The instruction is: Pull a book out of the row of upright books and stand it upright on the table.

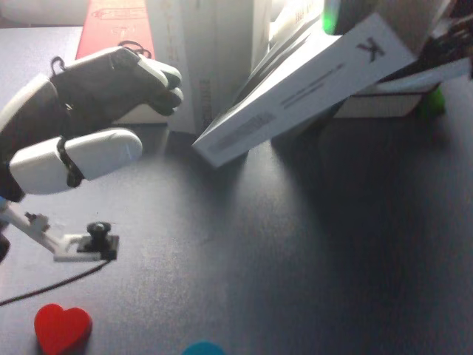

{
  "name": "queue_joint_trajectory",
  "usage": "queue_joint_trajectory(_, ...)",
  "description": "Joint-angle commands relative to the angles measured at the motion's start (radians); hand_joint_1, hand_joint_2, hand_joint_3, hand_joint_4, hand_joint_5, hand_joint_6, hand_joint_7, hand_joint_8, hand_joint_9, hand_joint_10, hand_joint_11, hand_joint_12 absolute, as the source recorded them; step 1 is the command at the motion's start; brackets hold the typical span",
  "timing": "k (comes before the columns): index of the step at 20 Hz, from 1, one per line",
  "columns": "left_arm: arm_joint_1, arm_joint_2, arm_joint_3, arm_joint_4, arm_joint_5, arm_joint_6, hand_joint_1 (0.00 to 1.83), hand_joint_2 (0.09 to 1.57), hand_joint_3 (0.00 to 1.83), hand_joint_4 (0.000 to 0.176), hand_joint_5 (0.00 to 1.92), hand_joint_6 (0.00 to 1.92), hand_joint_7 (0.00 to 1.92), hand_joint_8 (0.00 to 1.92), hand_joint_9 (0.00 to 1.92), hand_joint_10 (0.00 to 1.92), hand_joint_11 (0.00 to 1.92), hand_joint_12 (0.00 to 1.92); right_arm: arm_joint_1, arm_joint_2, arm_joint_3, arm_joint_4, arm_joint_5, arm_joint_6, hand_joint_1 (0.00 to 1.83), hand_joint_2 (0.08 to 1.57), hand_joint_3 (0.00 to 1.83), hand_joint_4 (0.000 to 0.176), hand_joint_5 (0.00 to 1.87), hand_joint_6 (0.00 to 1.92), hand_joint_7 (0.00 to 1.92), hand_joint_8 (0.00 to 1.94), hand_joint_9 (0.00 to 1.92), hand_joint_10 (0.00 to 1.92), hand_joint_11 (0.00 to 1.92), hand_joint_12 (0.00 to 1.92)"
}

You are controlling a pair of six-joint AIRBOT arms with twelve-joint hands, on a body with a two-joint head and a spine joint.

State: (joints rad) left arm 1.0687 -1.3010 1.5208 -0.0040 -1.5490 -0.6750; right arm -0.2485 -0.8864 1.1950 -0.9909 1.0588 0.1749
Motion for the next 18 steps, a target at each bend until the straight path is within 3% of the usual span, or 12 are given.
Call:
queue_joint_trajectory(1,-0.007,0.008,-0.001,-0.029,-0.108,-0.012,0.94,1.02,0.01,0.0,0.52,1.04,0.48,0.73,0.51,0.99,0.33,1.43,-0.022,-0.021,0.011,0.145,0.099,-0.026,1.36,1.14,0.0,0.0,1.02,0.97,0.74,1.27,0.88,1.22,0.86,1.75)
queue_joint_trajectory(3,-0.012,0.019,-0.002,-0.029,-0.104,-0.012,0.93,1.02,0.01,0.0,0.5,1.05,0.47,0.74,0.52,0.99,0.31,1.45,-0.124,-0.081,0.044,0.258,0.162,-0.05,1.37,1.13,0.0,0.0,0.88,1.08,0.94,1.17,0.9,1.18,0.88,1.74)
queue_joint_trajectory(4,-0.012,0.021,-0.002,-0.029,-0.104,-0.012,0.92,1.02,0.01,0.0,0.5,1.04,0.48,0.74,0.52,0.98,0.29,1.47,-0.15,-0.099,0.053,0.288,0.18,-0.05,1.36,1.14,0.0,0.0,1.02,0.97,0.74,1.27,0.88,1.22,0.86,1.76)
queue_joint_trajectory(5,-0.012,0.023,-0.003,-0.029,-0.103,-0.012,0.91,1.03,0.01,0.0,0.5,1.03,0.48,0.72,0.53,0.97,0.28,1.49,-0.179,-0.117,0.062,0.319,0.195,-0.052,1.37,1.13,0.0,0.0,0.89,1.05,0.92,1.2,0.9,1.19,0.88,1.75)
queue_joint_trajectory(7,-0.013,0.026,-0.002,-0.029,-0.101,-0.012,0.92,1.02,0.0,0.0,0.53,0.95,0.53,0.67,0.55,0.92,0.29,1.46,-0.215,-0.144,0.075,0.354,0.207,-0.057,1.36,1.14,0.0,0.0,1.02,0.97,0.74,1.27,0.88,1.22,0.86,1.76)
queue_joint_trajectory(8,-0.014,0.029,-0.001,-0.031,-0.102,-0.012,0.94,1.03,0.01,0.0,0.55,0.9,0.54,0.63,0.55,0.9,0.28,1.46,-0.235,-0.159,0.084,0.373,0.212,-0.057,1.37,1.13,0.0,0.0,0.88,1.08,0.94,1.17,0.9,1.18,0.88,1.74)
queue_joint_trajectory(9,-0.015,0.032,-0.001,-0.032,-0.102,-0.012,0.93,1.02,0.0,0.0,0.55,0.92,0.54,0.62,0.56,0.92,0.28,1.48,-0.249,-0.171,0.092,0.387,0.213,-0.057,1.36,1.14,0.0,0.0,1.02,0.97,0.74,1.27,0.88,1.22,0.86,1.76)
queue_joint_trajectory(10,-0.016,0.034,-0.001,-0.032,-0.102,-0.012,0.94,1.02,0.0,0.0,0.55,0.93,0.54,0.61,0.55,0.94,0.27,1.5,-0.265,-0.187,0.101,0.406,0.215,-0.057,1.37,1.13,0.0,0.0,0.89,1.05,0.92,1.2,0.9,1.19,0.88,1.75)
queue_joint_trajectory(14,-0.022,0.032,-0.002,-0.031,-0.101,-0.012,0.92,1.03,0.01,0.0,0.53,0.93,0.54,0.61,0.54,0.94,0.25,1.48,-0.329,-0.259,0.151,0.456,0.214,-0.031,1.37,1.13,0.0,0.0,0.86,1.08,0.96,1.18,0.91,1.18,0.89,1.74)
queue_joint_trajectory(15,-0.022,0.03,-0.001,-0.031,-0.1,-0.012,0.92,1.02,0.0,0.0,0.53,0.96,0.54,0.63,0.55,0.94,0.27,1.46,-0.351,-0.287,0.173,0.461,0.197,-0.01,1.19,1.14,0.0,0.0,0.91,1.07,0.99,1.59,0.99,1.77,1.0,1.88)
queue_joint_trajectory(17,-0.023,0.03,-0.001,-0.032,-0.101,-0.012,0.96,1.0,0.0,0.0,0.56,0.89,0.57,0.61,0.57,0.91,0.3,1.41,-0.383,-0.325,0.205,0.468,0.184,0.024,1.21,1.18,0.01,0.0,0.83,1.18,0.86,1.47,0.94,1.92,1.02,1.92)
queue_joint_trajectory(18,-0.024,0.03,-0.001,-0.032,-0.101,-0.012,0.96,0.99,0.0,0.0,0.58,0.84,0.59,0.58,0.59,0.88,0.31,1.39,-0.391,-0.338,0.21,0.472,0.178,0.028,1.23,1.2,0.0,0.0,0.84,1.0,0.82,1.54,0.81,1.74,0.79,1.92)
